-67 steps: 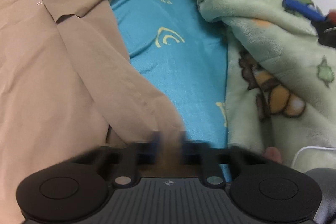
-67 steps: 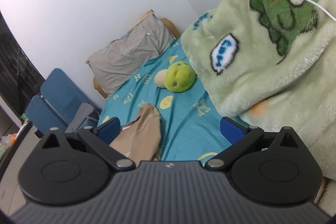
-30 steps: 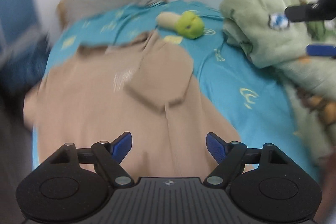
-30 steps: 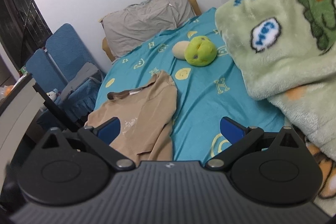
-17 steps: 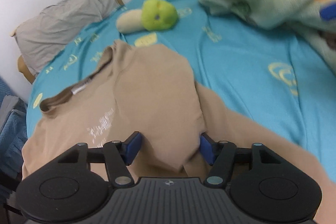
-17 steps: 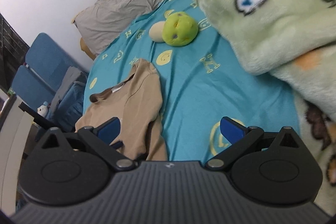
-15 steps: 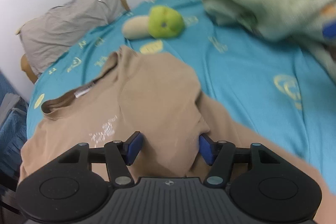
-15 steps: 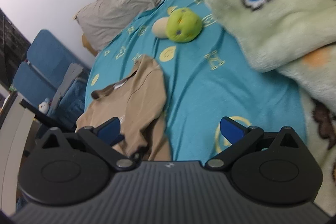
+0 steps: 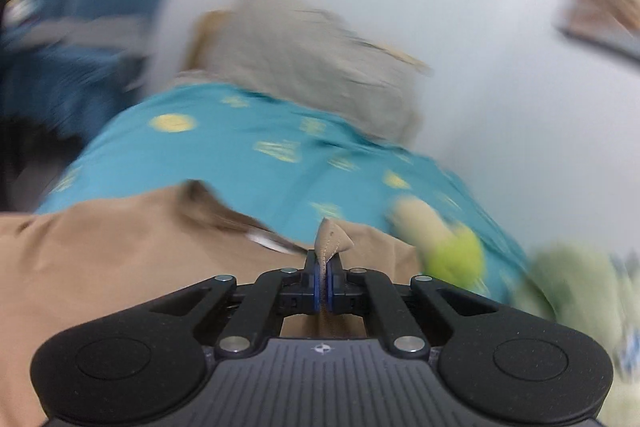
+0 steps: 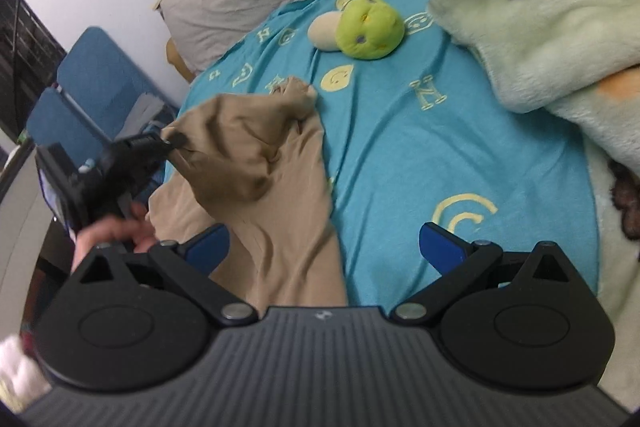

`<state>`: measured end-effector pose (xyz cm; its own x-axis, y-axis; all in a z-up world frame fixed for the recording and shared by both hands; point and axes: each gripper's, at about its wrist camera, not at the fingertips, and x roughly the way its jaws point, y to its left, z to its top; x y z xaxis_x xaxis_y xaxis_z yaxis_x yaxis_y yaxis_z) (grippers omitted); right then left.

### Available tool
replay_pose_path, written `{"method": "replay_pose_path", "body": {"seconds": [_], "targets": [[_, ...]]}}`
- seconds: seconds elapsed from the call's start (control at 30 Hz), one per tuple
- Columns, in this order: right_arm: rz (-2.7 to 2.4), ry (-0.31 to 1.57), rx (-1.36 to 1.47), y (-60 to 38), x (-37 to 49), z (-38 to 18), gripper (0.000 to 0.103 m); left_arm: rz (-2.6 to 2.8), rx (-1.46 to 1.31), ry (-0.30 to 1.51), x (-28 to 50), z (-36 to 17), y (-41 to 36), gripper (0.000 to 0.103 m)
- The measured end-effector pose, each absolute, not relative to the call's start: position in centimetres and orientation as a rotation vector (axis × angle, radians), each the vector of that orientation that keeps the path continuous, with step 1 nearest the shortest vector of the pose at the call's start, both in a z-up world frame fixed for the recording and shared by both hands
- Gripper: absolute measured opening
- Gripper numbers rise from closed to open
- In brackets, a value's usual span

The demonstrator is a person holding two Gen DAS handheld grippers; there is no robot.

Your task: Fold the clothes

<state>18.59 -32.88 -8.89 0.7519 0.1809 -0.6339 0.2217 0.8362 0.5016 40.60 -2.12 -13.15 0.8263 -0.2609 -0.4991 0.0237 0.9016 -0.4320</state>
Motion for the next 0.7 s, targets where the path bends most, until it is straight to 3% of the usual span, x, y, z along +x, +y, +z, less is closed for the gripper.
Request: {"method": "replay_pose_path", "body": {"seconds": [0.3,0.37,0.43,0.53,0.7], "targets": [[-0.032,0.746,0.523,-31.9,20.2,-9.9,0.103,0.017,-0.338,0.774,44.0,-18.7,0.4,0.007],[-0.033,0.742,0.501,-31.6,20.4,-9.9,0.103,-0.004,-0.291,0.768,43.2,-18.2,0.1,0.017],[-0.032,0.737,0.482,-31.4,20.5,-9.8,0.103,-0.024,-0.235,0.766,42.0,-17.6,-0.3,0.040],[-0.014,0.724,0.460,-30.7,20.4,-9.6,0.103,-0.033,-0.114,0.752,38.1,-15.4,-1.4,0.064],[0.030,0.661,0.387,-29.4,19.2,-8.2,0.103,-0.118,-0.041,0.733,28.4,-10.9,-2.7,0.072]]}}
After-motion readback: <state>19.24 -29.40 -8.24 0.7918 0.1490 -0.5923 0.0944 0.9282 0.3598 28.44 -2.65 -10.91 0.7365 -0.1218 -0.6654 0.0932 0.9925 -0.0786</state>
